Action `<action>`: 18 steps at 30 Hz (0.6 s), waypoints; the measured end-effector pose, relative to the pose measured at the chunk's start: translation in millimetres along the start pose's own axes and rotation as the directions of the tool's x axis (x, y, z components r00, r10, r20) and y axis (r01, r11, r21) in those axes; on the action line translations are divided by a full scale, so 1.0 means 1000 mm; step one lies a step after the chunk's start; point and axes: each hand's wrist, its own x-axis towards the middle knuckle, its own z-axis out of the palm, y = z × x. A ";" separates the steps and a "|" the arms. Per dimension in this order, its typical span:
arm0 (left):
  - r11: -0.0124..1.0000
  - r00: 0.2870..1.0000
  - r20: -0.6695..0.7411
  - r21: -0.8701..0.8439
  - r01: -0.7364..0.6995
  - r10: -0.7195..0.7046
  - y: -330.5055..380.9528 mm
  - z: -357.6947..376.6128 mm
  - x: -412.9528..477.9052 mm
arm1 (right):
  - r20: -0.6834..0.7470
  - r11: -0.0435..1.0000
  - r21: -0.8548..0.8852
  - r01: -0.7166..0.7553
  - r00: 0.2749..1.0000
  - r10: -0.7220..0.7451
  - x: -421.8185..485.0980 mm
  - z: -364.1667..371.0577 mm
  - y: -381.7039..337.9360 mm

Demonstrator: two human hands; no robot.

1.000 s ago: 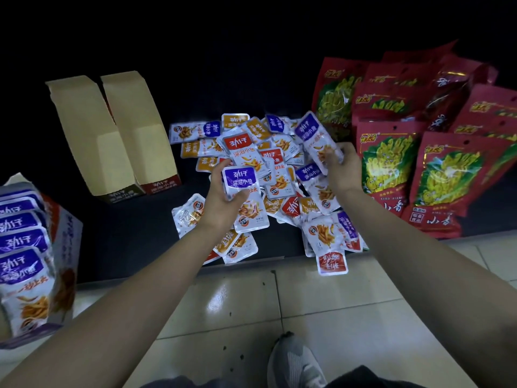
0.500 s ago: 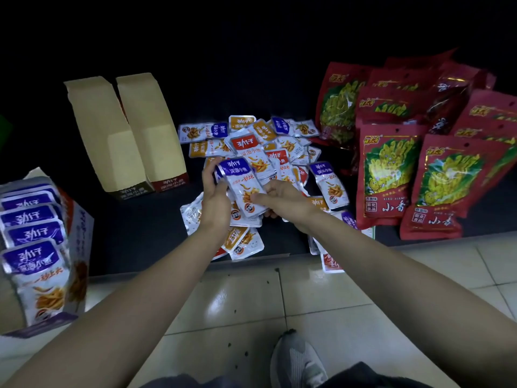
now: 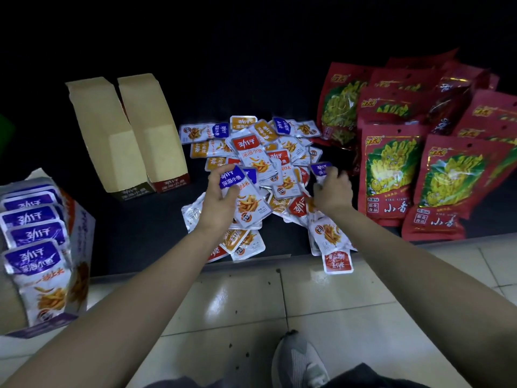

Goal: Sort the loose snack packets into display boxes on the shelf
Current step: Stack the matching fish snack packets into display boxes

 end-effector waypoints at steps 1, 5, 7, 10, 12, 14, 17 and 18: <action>1.000 1.000 0.016 0.006 0.002 -0.002 -0.001 -0.001 0.000 | 0.032 0.996 -0.086 -0.040 0.999 0.043 0.001 0.002 0.004; 0.999 0.999 0.052 0.033 0.005 -0.007 -0.002 -0.007 -0.001 | 0.052 0.991 -0.121 -0.056 0.997 0.063 0.002 0.001 0.000; 0.999 0.998 0.057 0.047 -0.005 0.002 -0.001 -0.011 -0.004 | 0.009 0.997 -0.042 -0.063 0.998 0.064 0.005 0.000 -0.003; 0.999 0.997 0.068 0.042 -0.022 0.019 0.003 -0.019 -0.008 | -0.041 0.964 0.264 -0.010 0.999 0.022 0.007 -0.006 -0.009; 0.999 0.997 0.079 0.040 -0.028 0.025 0.007 -0.026 -0.010 | -0.055 0.872 0.487 0.054 0.998 -0.031 0.001 -0.015 -0.020; 0.999 0.996 0.080 0.040 -0.035 0.032 0.011 -0.033 -0.012 | -0.109 0.754 0.644 0.130 0.991 -0.077 -0.007 -0.026 -0.038; 0.999 0.997 0.063 0.021 -0.035 0.034 0.019 -0.043 -0.020 | -0.014 0.477 0.874 0.094 0.986 -0.168 -0.025 -0.037 -0.071; 0.999 0.998 0.052 0.005 -0.035 0.035 0.023 -0.047 -0.023 | 0.093 0.403 0.915 0.013 0.966 -0.241 -0.032 -0.038 -0.083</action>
